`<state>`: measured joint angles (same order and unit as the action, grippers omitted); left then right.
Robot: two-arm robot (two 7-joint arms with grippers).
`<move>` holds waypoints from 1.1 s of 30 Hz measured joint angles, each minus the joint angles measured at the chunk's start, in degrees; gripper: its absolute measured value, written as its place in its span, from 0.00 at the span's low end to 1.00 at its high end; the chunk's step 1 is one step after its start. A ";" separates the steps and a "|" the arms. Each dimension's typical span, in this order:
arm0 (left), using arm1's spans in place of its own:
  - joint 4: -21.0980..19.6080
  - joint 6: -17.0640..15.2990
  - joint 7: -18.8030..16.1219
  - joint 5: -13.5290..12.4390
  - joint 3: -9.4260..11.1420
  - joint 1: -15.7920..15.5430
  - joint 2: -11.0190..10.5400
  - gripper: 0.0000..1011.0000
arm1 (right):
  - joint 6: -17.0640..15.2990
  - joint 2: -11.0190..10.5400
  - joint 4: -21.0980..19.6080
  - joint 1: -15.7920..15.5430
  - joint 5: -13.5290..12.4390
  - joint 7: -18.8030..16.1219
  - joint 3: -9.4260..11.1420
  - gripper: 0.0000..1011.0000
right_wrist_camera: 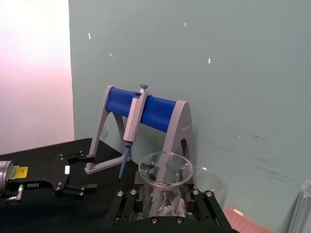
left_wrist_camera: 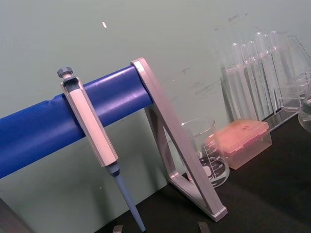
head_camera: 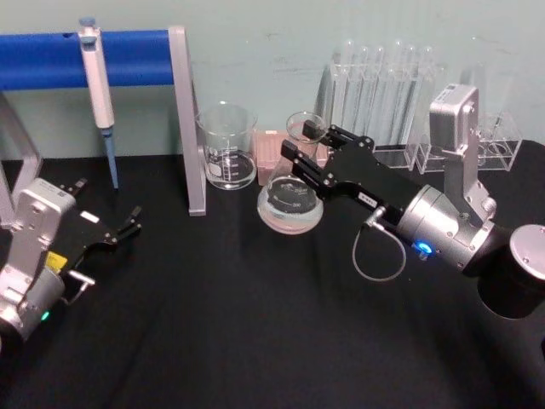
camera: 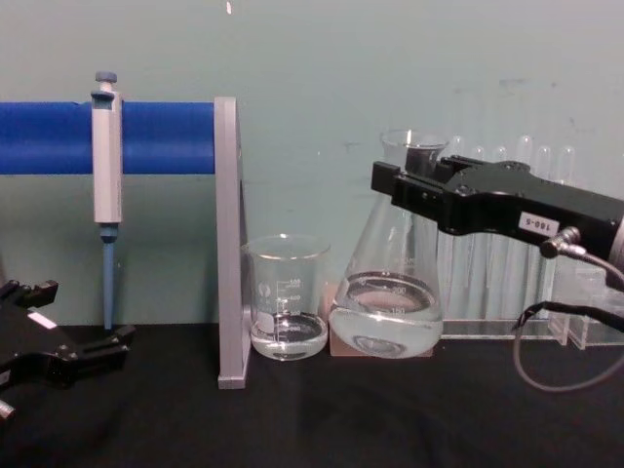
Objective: Grasp the erlenmeyer flask with one hand, shake it three times, then place it back.
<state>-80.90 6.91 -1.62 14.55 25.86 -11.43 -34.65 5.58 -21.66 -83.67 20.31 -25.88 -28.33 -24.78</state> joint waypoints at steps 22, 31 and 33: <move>0.00 0.00 0.00 0.00 0.00 0.00 0.00 0.99 | 0.27 3.50 2.99 3.54 -0.85 -8.48 -5.99 0.45; 0.00 0.00 0.00 0.00 0.00 0.00 0.00 0.99 | 0.52 4.60 3.97 5.30 -1.84 -12.25 -10.00 0.45; 0.00 0.00 0.00 0.00 0.00 0.00 0.00 0.99 | 0.52 4.61 4.03 5.50 -2.05 -12.52 -10.40 0.45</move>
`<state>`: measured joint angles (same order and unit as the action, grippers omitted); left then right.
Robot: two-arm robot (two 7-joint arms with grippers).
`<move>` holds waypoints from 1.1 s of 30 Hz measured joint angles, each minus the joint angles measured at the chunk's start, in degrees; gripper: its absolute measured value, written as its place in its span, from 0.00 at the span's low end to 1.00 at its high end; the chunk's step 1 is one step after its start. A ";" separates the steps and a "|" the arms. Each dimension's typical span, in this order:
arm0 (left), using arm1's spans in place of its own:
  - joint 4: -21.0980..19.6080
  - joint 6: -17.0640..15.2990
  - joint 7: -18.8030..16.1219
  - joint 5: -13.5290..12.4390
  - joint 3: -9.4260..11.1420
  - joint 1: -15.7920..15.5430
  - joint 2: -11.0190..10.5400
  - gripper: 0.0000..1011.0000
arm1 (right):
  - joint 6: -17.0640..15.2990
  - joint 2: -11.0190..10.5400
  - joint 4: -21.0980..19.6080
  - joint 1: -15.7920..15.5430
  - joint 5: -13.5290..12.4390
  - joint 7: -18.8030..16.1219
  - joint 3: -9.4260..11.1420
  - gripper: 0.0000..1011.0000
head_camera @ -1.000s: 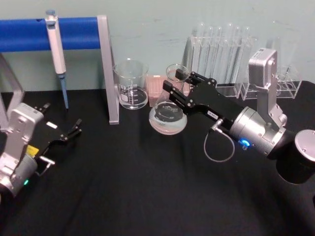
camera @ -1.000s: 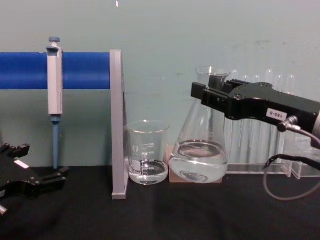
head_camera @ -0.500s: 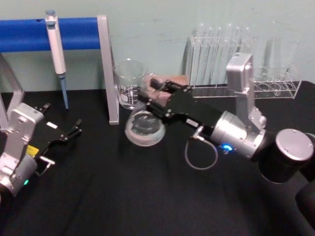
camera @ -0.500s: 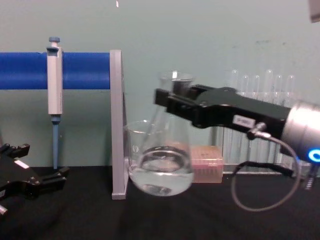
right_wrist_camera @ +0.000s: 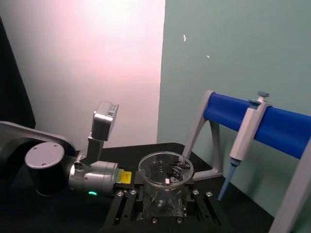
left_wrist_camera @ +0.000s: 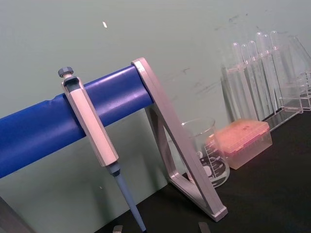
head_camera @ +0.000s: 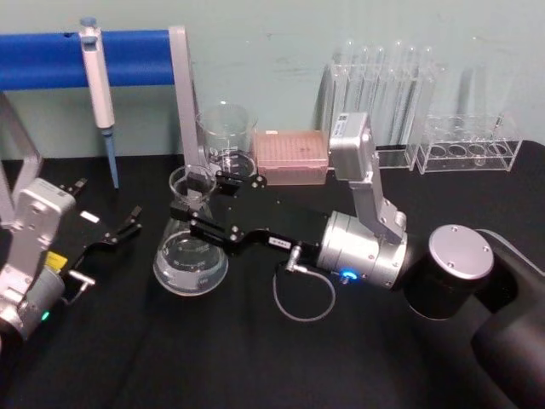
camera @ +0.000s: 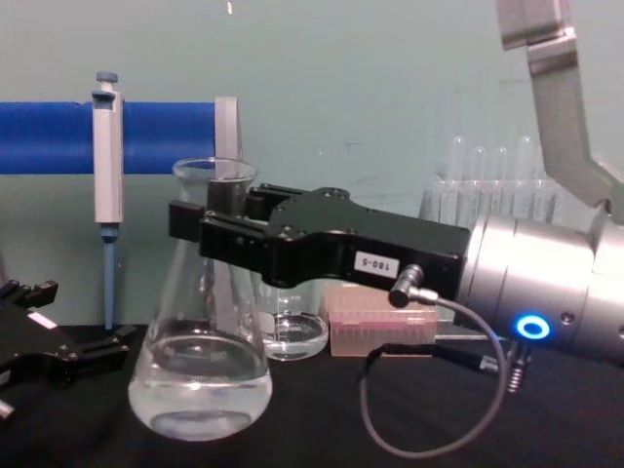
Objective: Grasp the erlenmeyer flask with one hand, shake it three times, then place it back.
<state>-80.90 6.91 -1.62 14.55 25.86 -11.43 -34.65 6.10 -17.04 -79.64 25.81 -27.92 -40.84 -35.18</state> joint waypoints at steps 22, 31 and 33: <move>0.00 0.00 0.00 0.00 0.00 0.00 0.00 0.99 | 0.91 -6.54 -6.74 -8.09 0.19 14.54 10.87 0.45; 0.00 0.00 0.00 0.00 0.00 -0.01 0.00 0.99 | 0.73 -9.48 -11.88 -15.27 0.91 22.15 18.92 0.45; 0.00 0.00 0.00 -0.01 0.00 0.00 0.00 0.99 | 0.62 -9.77 -12.85 -16.71 1.08 23.41 20.50 0.45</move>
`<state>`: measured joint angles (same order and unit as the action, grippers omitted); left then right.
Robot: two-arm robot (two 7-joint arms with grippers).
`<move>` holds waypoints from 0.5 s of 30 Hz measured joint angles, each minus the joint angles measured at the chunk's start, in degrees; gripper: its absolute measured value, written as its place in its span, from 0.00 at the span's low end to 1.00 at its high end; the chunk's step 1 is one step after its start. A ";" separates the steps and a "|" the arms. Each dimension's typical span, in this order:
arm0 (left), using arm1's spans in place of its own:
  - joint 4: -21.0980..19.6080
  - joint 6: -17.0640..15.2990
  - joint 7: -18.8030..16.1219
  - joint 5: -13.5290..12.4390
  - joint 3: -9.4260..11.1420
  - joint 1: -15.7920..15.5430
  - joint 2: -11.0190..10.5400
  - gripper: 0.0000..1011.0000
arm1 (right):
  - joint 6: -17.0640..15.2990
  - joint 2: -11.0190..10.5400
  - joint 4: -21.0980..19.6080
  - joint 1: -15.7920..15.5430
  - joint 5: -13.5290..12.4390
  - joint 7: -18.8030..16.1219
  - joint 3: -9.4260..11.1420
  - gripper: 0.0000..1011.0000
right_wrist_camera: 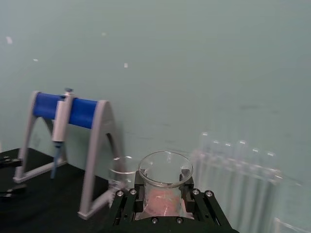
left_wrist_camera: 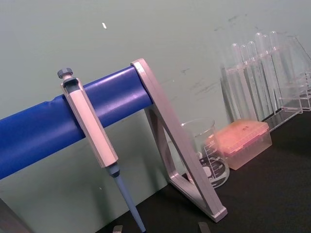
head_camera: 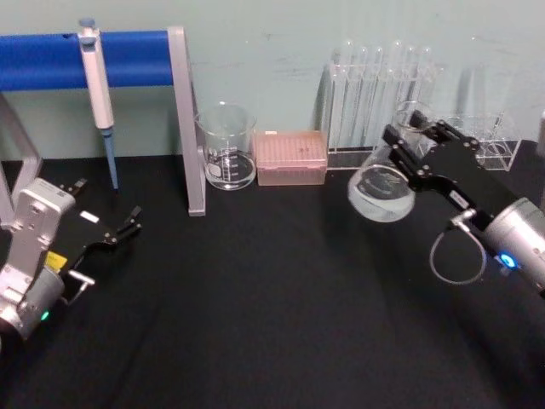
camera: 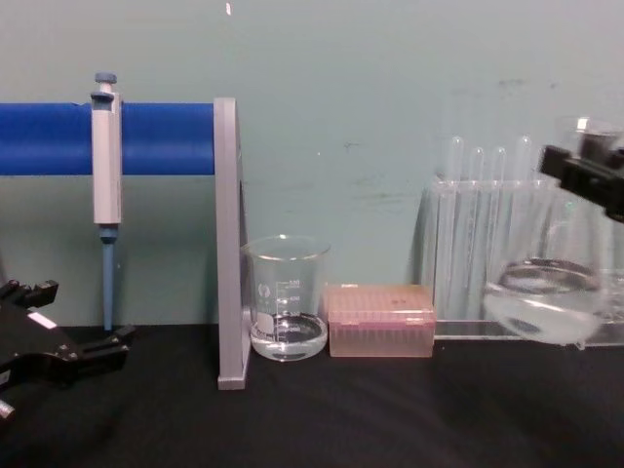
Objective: Grasp the erlenmeyer flask with one hand, shake it three times, then place it back.
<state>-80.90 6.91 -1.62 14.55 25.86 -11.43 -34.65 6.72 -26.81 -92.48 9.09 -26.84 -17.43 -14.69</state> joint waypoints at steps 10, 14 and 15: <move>0.00 0.00 0.00 0.00 0.00 0.00 0.00 0.99 | -0.74 0.25 -1.27 -2.27 0.51 0.77 2.97 0.45; 0.00 0.00 0.00 0.00 0.00 0.00 0.00 0.99 | -1.07 1.17 -0.20 -0.92 0.55 -1.28 2.09 0.45; 0.00 0.00 0.00 0.00 0.00 -0.01 0.00 0.99 | -1.16 1.60 0.36 -0.17 0.60 -2.36 1.50 0.45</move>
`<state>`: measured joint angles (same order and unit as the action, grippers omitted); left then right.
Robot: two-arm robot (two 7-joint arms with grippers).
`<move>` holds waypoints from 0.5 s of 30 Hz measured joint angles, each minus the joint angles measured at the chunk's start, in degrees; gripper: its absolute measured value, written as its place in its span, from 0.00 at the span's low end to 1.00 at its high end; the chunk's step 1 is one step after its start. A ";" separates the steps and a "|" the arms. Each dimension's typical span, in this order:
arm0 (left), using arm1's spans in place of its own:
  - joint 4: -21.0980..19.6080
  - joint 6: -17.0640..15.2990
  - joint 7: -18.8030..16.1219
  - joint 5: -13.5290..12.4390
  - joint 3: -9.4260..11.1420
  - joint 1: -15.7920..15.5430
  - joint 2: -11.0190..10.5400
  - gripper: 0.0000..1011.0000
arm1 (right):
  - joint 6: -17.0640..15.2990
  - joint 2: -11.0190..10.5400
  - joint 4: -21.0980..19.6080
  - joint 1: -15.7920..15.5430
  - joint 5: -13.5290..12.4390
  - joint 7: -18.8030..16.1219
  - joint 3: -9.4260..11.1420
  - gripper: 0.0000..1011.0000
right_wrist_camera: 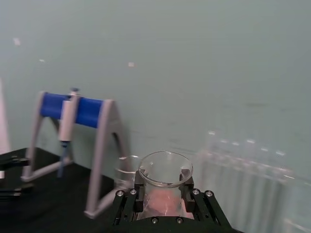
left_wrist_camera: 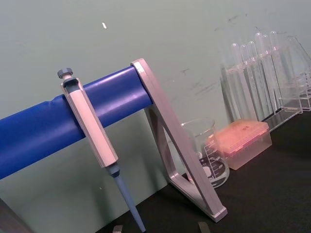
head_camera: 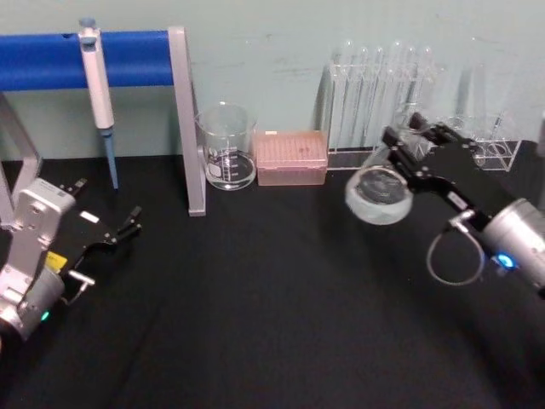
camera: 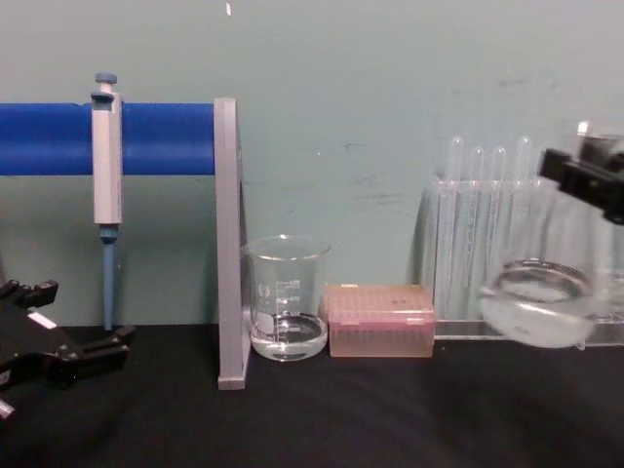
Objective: Grasp the erlenmeyer flask with one hand, shake it three times, then place it back.
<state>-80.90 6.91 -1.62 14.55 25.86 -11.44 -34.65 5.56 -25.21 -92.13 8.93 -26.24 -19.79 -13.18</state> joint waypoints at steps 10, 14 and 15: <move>0.00 0.00 0.00 0.00 0.00 0.00 0.00 0.99 | -1.03 4.21 5.86 7.76 -1.32 -10.53 -8.23 0.45; 0.00 0.00 0.01 0.00 0.00 0.00 0.00 0.99 | -1.27 5.24 7.28 9.84 -1.88 -13.33 -11.03 0.45; 0.00 0.00 0.01 0.00 0.00 0.00 0.00 0.99 | -1.35 5.74 7.89 10.73 -2.15 -14.63 -12.35 0.45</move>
<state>-80.90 6.91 -1.62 14.55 25.86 -11.43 -34.65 4.20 -19.47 -84.23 19.65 -28.40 -34.42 -25.54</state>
